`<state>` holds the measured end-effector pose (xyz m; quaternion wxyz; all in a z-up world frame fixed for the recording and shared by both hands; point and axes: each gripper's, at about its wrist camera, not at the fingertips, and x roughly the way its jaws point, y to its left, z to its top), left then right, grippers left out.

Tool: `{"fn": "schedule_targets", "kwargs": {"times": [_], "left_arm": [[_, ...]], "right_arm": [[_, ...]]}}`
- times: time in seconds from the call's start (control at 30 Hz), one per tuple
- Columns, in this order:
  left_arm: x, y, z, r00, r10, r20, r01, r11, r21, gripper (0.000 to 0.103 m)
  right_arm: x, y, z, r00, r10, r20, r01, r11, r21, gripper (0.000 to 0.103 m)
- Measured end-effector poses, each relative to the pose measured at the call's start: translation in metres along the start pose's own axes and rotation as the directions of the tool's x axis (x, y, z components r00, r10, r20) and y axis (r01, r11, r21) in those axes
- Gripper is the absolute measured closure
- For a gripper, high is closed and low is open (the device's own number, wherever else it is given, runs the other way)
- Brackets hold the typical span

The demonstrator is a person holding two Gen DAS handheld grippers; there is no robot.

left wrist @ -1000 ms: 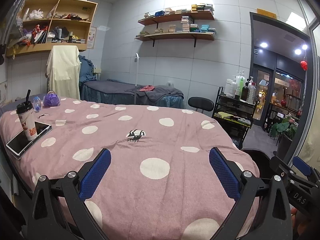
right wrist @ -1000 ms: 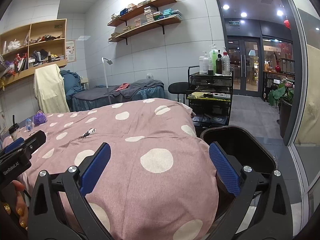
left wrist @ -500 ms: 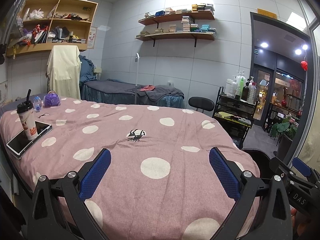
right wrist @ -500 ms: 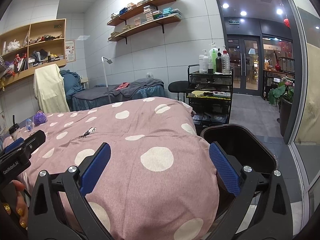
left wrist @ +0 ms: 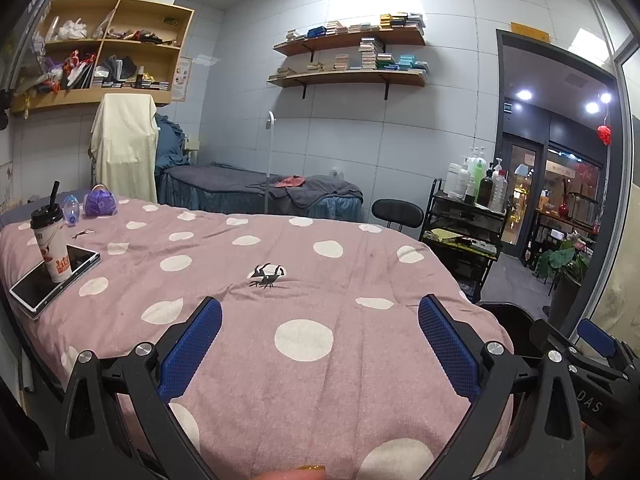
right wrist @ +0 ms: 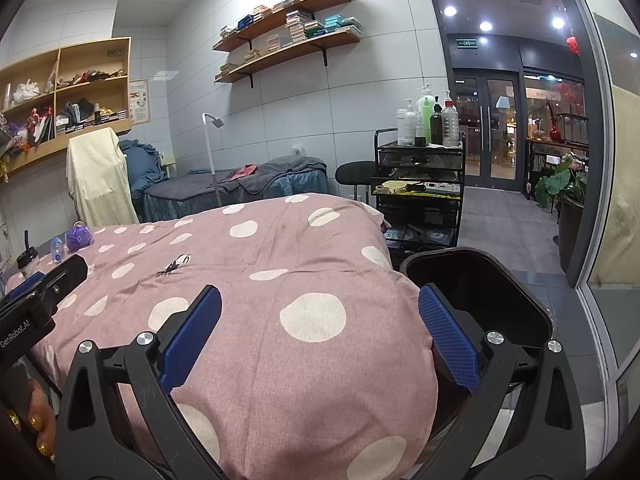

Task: Collect trash

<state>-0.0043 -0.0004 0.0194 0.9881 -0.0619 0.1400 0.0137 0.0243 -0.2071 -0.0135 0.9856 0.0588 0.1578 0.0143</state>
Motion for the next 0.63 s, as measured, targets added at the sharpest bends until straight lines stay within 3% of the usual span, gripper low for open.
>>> {"fn": "schedule_targets", "kwargs": {"times": [0.63], "left_arm": [[0.0057, -0.0003, -0.0002, 1.000, -0.008, -0.029, 0.007, 1.000, -0.011, 0.006]], "right_arm": [[0.0047, -0.0048, -0.0003, 1.000, 0.003, -0.023, -0.003, 1.000, 0.019, 0.006]]}}
